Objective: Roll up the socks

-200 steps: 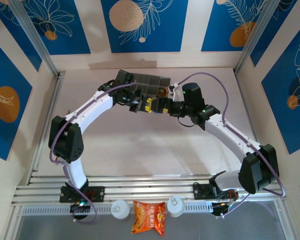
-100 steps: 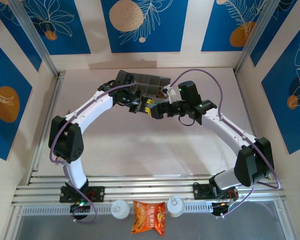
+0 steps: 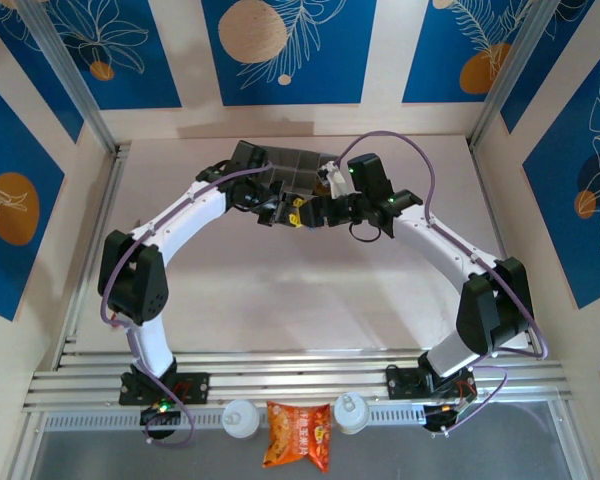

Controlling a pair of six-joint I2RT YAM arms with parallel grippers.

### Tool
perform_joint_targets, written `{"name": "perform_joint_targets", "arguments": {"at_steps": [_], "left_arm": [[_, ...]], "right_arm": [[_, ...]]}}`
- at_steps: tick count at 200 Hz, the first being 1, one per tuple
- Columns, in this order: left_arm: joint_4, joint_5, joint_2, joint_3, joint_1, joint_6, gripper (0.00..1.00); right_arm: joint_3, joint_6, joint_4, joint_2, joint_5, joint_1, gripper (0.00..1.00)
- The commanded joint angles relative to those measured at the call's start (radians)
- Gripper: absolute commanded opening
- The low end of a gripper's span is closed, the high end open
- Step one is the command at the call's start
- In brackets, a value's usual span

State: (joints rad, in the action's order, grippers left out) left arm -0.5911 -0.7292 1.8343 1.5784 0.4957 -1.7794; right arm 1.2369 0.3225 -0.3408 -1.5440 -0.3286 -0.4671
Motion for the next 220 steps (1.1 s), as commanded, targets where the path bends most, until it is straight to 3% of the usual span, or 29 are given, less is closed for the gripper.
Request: {"name": "perform_joint_targets", "arguments": {"at_steps": [1, 27, 36, 59, 85, 94, 123, 137, 162, 175, 203, 220], "left_arm": [[0.000, -0.032, 0.003, 0.025, -0.003, -0.004, 0.00], [0.008, -0.032, 0.005, 0.025, -0.003, -0.011, 0.00], [0.007, -0.032, 0.005, 0.028, -0.003, -0.011, 0.00], [0.005, -0.031, 0.004, 0.029, -0.003, -0.009, 0.00], [0.016, -0.029, 0.004, 0.028, -0.002, -0.012, 0.00], [0.028, -0.026, 0.002, 0.025, -0.002, -0.013, 0.00], [0.085, 0.031, -0.026, -0.002, -0.007, -0.027, 0.36], [0.099, 0.057, -0.036, -0.007, -0.011, -0.031, 0.61], [0.029, 0.136, -0.043, 0.036, -0.030, 0.032, 0.94], [-0.038, 0.201, -0.051, 0.074, -0.046, 0.090, 1.00], [-0.326, 0.420, -0.067, 0.221, -0.073, 0.316, 1.00], [-0.403, 0.506, -0.111, 0.193, -0.074, 0.397, 1.00]], "right_arm": [[0.008, 0.021, -0.025, 0.003, 0.007, -0.006, 0.57], [-0.027, 0.036, -0.020, 0.024, 0.029, -0.006, 0.57], [-0.037, 0.040, -0.013, 0.031, 0.030, -0.005, 0.52], [-0.033, 0.046, -0.027, 0.029, 0.039, -0.006, 0.34], [-0.007, 0.045, -0.057, 0.033, 0.090, -0.019, 0.04], [0.007, 0.053, -0.076, 0.037, 0.126, -0.025, 0.00], [0.061, 0.081, -0.166, 0.039, 0.199, -0.035, 0.00], [0.095, 0.099, -0.227, 0.032, 0.230, -0.036, 0.00], [0.150, 0.136, -0.328, 0.017, 0.283, -0.033, 0.00], [0.183, 0.159, -0.379, 0.005, 0.309, -0.028, 0.00], [0.311, 0.210, -0.494, -0.058, 0.369, -0.013, 0.00], [0.442, 0.239, -0.583, -0.144, 0.409, 0.001, 0.00]]}}
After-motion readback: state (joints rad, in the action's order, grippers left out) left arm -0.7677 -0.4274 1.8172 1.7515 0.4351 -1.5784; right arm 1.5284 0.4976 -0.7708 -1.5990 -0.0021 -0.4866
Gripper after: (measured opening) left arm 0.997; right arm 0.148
